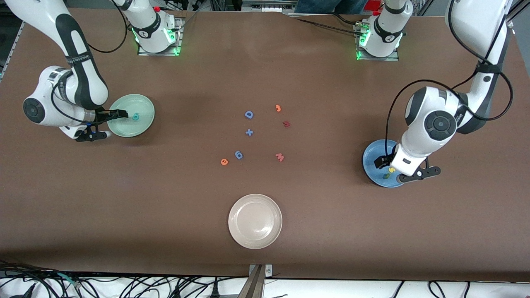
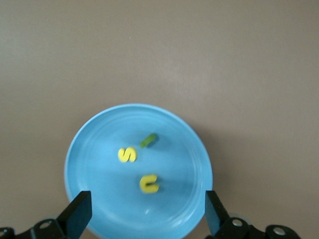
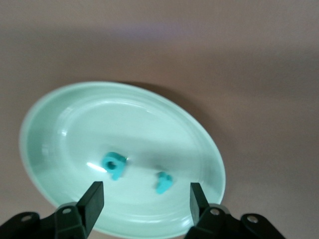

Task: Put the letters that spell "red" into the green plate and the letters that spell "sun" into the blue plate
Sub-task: 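Drop the n on the blue plate and the r on the green plate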

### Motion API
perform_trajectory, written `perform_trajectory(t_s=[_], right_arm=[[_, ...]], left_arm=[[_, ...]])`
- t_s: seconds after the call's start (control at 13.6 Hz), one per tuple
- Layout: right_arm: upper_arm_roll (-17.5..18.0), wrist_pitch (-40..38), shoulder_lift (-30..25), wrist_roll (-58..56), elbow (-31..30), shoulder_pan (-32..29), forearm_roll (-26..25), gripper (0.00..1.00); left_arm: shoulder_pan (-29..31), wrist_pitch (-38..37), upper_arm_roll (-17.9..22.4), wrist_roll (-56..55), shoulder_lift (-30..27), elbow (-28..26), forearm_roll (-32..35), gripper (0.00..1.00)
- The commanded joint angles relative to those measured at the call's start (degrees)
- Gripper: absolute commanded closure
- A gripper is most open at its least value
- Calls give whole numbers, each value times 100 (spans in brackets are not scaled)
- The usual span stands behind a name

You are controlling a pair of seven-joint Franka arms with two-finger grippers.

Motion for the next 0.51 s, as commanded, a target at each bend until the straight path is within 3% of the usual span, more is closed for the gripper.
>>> perform_trajectory(t_s=[0.0, 0.22, 0.44], right_arm=[[255, -959, -150, 700, 745, 30, -27, 22], [764, -1287, -132, 1106, 1379, 30, -1, 21], [1352, -1200, -44, 1264, 1757, 100, 61, 13]], left_arm=[[29, -440, 7, 975, -639, -296, -444, 0], [-85, -950, 348, 1767, -1114, -410, -804, 0], [-112, -1363, 657, 2357, -1431, -393, -850, 0]])
